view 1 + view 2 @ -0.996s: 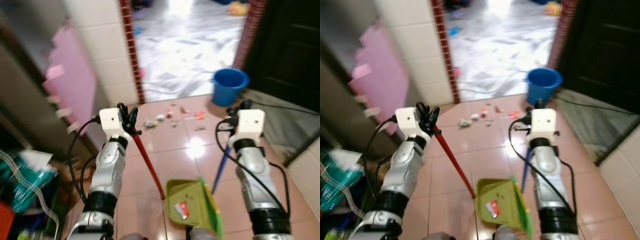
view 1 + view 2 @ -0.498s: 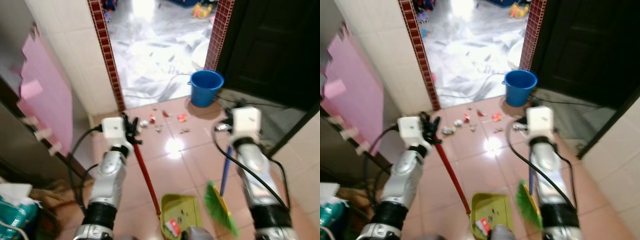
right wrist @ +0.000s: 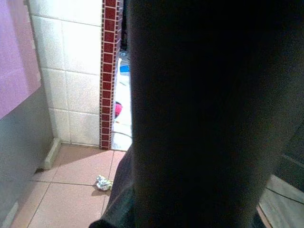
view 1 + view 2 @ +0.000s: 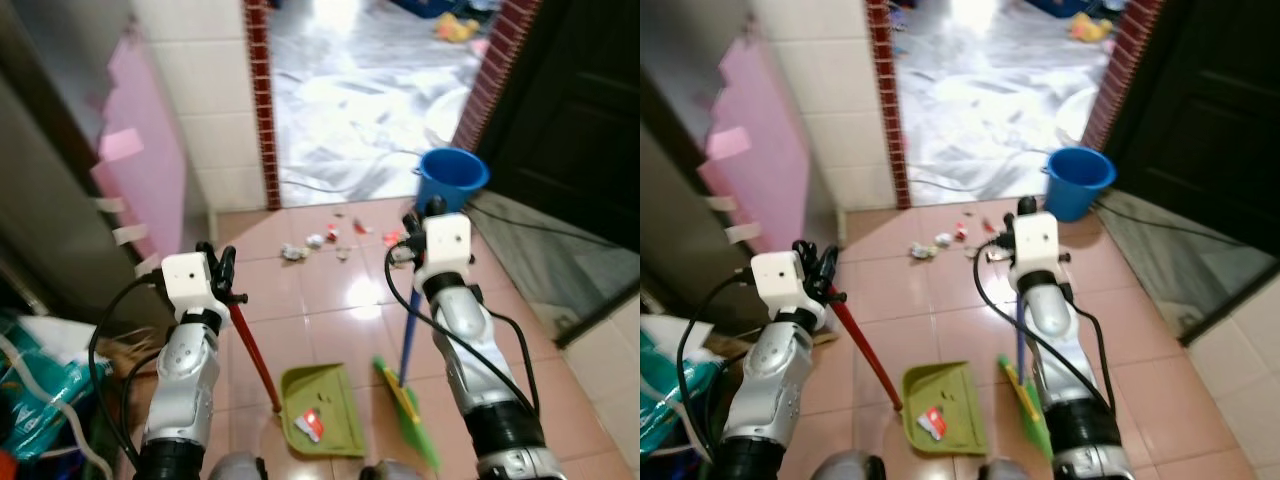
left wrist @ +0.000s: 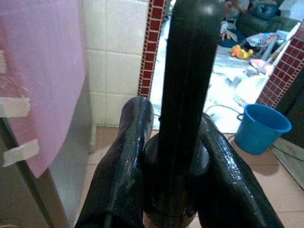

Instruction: Sweep floor

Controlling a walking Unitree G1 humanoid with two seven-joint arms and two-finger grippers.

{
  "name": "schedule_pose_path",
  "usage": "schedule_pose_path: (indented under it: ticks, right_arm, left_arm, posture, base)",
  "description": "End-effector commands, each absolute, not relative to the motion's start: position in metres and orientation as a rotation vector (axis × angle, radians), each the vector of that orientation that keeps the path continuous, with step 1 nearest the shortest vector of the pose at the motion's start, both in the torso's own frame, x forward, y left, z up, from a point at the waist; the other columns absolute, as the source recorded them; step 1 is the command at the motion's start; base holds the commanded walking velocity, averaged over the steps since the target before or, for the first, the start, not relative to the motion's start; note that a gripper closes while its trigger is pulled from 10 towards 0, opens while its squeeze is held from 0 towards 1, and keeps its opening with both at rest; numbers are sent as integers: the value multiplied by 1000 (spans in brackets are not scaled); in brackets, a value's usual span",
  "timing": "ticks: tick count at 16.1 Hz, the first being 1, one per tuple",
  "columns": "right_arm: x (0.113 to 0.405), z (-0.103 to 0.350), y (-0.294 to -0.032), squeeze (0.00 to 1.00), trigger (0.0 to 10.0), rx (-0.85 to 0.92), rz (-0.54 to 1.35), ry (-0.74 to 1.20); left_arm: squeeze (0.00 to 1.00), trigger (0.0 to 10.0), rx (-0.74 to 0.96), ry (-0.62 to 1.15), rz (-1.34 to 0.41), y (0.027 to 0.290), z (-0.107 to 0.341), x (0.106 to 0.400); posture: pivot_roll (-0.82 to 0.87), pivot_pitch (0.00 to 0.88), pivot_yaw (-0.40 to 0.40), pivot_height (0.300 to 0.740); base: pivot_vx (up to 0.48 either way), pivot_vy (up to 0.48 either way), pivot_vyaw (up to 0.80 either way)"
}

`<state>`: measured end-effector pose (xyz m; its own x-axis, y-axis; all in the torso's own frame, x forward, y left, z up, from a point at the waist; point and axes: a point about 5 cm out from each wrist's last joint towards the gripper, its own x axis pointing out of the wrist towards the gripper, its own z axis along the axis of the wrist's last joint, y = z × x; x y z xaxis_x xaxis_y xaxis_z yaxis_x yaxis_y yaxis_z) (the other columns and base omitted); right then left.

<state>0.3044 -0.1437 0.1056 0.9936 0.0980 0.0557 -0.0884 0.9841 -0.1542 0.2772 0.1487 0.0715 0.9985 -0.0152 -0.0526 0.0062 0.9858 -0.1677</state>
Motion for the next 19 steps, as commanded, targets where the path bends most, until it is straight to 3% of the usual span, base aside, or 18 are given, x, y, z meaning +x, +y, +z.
schedule_pose_path:
  ticks: [1,10,14,19]
  right_arm:
    - [303,111,-150,0,10000,-161,67,-91]
    - [298,112,-165,0,10000,-172,16,-94]
    - [297,114,-163,0,10000,-173,37,-106]
    - [293,118,-155,0,10000,-197,96,-145]
  left_arm:
    - [0,10000,-187,-4,-48,145,85,281]
    - [0,10000,-185,-52,-58,139,103,294]
    - [0,10000,-186,-34,-57,136,98,291]
    - [0,10000,-179,-36,-37,135,102,297]
  posture:
    - [-48,0,43,740]
    - [-47,0,65,740]
    - [-47,0,65,740]
    - [-71,0,78,740]
  base:
    - [0,0,0]
    - [463,0,-776]
    - [480,0,0]
    - [458,0,689]
